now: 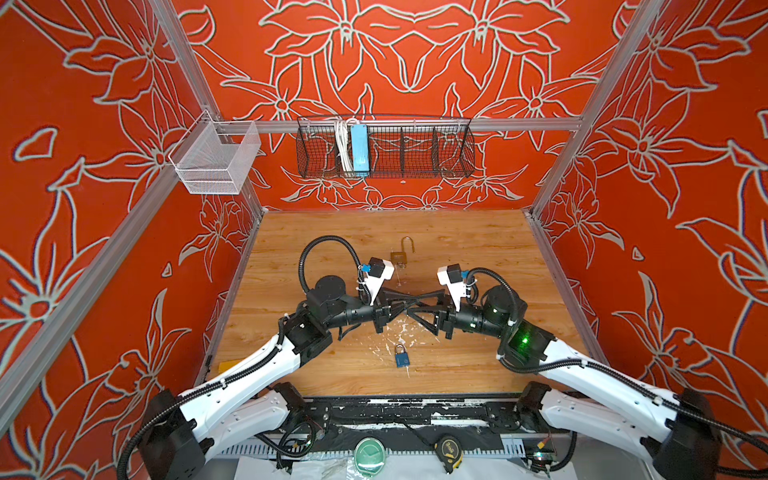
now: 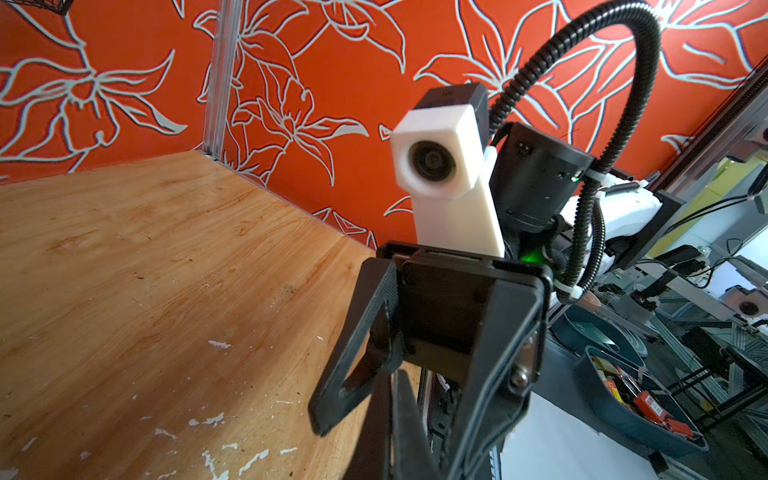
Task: Unlock with the key
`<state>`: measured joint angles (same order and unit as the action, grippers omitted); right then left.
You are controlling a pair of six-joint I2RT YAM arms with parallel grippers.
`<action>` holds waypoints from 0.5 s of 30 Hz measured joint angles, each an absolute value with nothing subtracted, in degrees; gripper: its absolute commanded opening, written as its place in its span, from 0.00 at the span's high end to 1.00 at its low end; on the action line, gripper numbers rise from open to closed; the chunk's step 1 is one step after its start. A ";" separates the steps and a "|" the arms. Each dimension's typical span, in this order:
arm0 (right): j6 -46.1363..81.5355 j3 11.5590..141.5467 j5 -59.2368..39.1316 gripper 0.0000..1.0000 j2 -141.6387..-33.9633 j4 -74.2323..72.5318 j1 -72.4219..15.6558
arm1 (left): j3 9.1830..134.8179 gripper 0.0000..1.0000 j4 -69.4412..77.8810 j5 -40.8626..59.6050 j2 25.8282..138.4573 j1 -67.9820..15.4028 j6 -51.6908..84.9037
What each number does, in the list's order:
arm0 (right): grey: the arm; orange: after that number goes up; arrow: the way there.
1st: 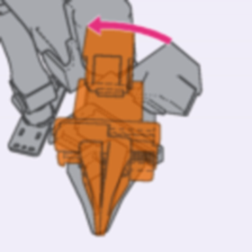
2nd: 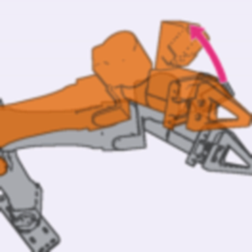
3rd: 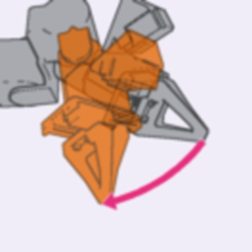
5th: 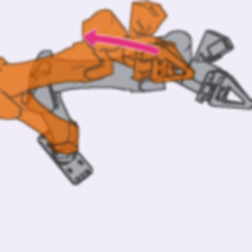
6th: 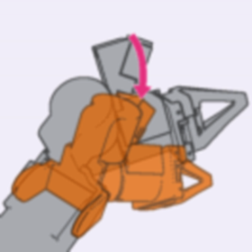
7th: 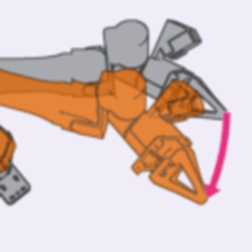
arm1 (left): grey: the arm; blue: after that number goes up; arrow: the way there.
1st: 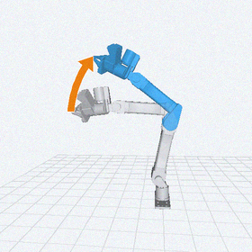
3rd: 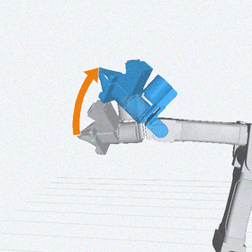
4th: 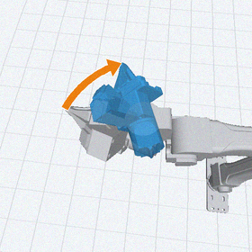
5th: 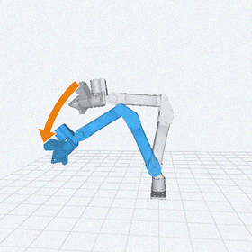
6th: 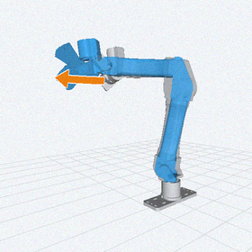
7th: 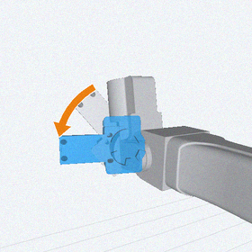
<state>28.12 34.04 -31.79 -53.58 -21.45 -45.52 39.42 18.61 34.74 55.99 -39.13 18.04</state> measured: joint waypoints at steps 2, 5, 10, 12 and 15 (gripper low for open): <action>28.18 34.04 -32.32 0.52 -54.13 -21.47 -45.52 | 39.44 1.00 18.61 34.79 56.01 -39.13 18.04; 28.49 34.04 -33.04 0.56 -54.72 -21.50 -45.56 | 39.66 1.00 18.59 34.83 56.05 -39.13 18.02; 28.75 34.04 -33.78 0.56 -55.51 -21.52 -45.89 | 40.60 1.00 19.05 34.94 57.63 -39.05 18.02; 28.77 34.04 -33.89 0.58 -55.75 -21.52 -45.95 | 40.60 1.00 19.05 34.94 58.17 -39.05 18.02; 29.10 34.04 -33.95 0.64 -55.88 -21.52 -46.00 | 40.60 1.00 19.05 34.96 58.41 -39.05 18.02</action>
